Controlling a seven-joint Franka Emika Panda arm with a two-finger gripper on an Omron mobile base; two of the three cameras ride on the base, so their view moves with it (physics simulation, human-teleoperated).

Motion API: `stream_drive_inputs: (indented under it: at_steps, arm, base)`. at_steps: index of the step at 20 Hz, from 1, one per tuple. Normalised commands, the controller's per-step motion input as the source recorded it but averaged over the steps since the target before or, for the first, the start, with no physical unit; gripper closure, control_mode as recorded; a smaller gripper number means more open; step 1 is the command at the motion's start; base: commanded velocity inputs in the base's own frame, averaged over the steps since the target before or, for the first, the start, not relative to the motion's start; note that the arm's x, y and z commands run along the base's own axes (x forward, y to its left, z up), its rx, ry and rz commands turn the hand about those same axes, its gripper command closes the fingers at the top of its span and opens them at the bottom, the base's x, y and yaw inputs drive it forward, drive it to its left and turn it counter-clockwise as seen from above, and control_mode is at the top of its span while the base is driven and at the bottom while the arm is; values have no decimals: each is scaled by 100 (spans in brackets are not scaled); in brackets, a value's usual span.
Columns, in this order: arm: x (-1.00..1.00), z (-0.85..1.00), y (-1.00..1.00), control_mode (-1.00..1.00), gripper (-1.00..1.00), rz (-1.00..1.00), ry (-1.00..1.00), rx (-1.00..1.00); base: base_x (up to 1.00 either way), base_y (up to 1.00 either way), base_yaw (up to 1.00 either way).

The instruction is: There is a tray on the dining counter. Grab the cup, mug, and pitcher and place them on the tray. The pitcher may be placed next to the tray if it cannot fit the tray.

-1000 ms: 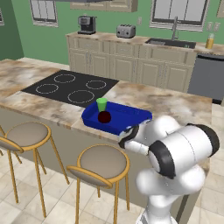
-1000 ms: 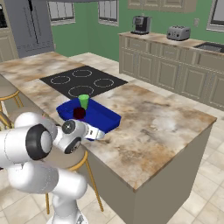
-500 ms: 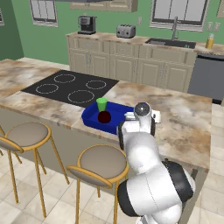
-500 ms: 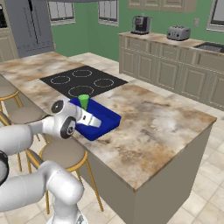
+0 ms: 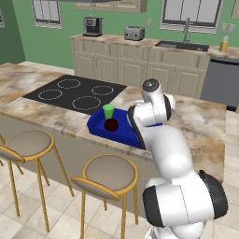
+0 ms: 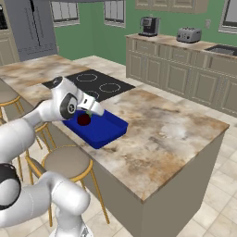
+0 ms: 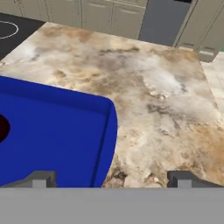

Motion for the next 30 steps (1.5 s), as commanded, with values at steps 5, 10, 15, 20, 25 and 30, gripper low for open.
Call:
stream_drive_inputs:
  at_steps: [5,10,15,20,25,30]
  arm:
    - [-54,49,-17,-100,-100,4,7,0]
    - [-81,34,-12,-100,-100,15,0,0]
    - [-88,6,-13,-100,-100,30,0,8]
    - [-84,15,-10,-100,-100,21,0,9]
    - [-74,31,-25,-100,-100,2,0,8]
    - [-60,26,-10,-100,-100,0,0,5]
  base:
    - [0,0,0]
    - [0,0,0]
    - [0,0,0]
    - [0,0,0]
    - [0,0,0]
    - [0,0,0]
